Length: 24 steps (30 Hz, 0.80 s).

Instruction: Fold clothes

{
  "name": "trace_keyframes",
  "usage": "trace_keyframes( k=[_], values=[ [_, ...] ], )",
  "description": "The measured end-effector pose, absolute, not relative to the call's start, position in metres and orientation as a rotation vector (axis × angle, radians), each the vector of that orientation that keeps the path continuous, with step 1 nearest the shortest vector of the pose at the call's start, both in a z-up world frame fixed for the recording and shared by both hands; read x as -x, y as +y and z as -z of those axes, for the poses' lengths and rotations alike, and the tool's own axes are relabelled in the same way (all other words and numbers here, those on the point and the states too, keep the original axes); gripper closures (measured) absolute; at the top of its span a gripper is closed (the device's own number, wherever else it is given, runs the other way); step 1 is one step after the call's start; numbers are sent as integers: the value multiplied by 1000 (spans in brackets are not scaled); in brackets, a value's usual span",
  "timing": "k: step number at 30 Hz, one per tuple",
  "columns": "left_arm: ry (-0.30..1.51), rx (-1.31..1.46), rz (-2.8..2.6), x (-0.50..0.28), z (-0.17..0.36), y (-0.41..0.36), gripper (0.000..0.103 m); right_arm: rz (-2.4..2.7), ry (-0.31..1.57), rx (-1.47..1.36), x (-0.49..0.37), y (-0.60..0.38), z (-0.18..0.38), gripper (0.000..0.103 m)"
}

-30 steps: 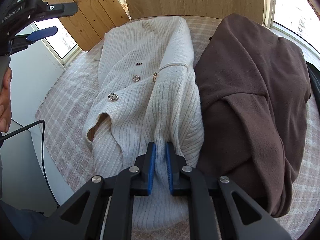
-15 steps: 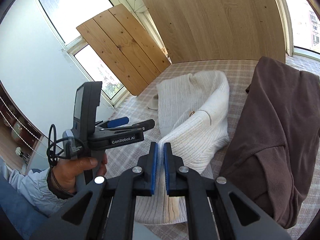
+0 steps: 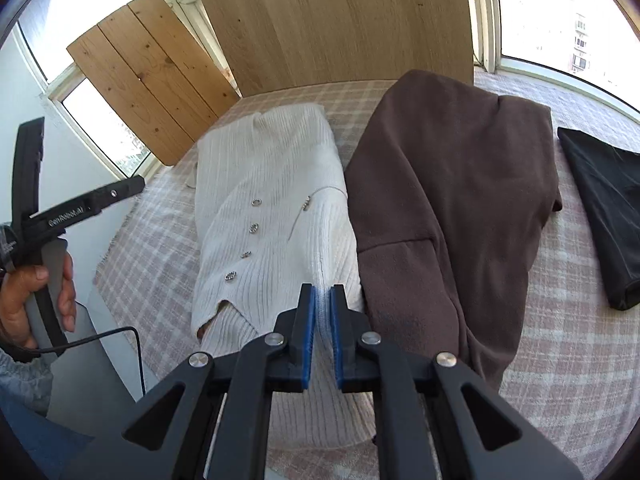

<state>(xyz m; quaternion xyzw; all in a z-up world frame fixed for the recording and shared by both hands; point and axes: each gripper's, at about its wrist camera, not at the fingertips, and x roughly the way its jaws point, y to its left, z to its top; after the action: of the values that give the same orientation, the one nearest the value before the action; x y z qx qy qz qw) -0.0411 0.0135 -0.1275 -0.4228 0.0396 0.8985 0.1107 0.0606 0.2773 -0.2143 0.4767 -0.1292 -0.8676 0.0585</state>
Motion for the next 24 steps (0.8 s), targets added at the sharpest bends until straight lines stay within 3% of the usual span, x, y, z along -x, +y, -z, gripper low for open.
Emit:
trace_keyframes(
  k=[2, 5, 6, 11, 13, 14, 15, 24],
  values=[
    [133, 1175, -2664, 40, 103, 15, 16, 2590, -365, -1555, -59, 276, 234, 87],
    [153, 1082, -2694, 37, 71, 16, 16, 2583, -285, -1629, -57, 265, 252, 60],
    [158, 1054, -2702, 37, 62, 17, 16, 2579, -246, -1657, -56, 260, 258, 56],
    [177, 945, -2733, 35, 29, 17, 16, 2572, -191, -1692, -54, 251, 275, 56],
    [181, 941, -2734, 35, 26, 16, 16, 2560, -214, -1677, -53, 254, 275, 67],
    [179, 944, -2733, 35, 26, 15, 16, 2552, -231, -1666, -53, 257, 274, 79],
    [178, 949, -2732, 36, 27, 14, 16, 2544, -257, -1655, -53, 260, 272, 85],
    [151, 1011, -2743, 40, 51, 0, 16, 2533, -476, -1453, -56, 263, 234, 88]
  ],
)
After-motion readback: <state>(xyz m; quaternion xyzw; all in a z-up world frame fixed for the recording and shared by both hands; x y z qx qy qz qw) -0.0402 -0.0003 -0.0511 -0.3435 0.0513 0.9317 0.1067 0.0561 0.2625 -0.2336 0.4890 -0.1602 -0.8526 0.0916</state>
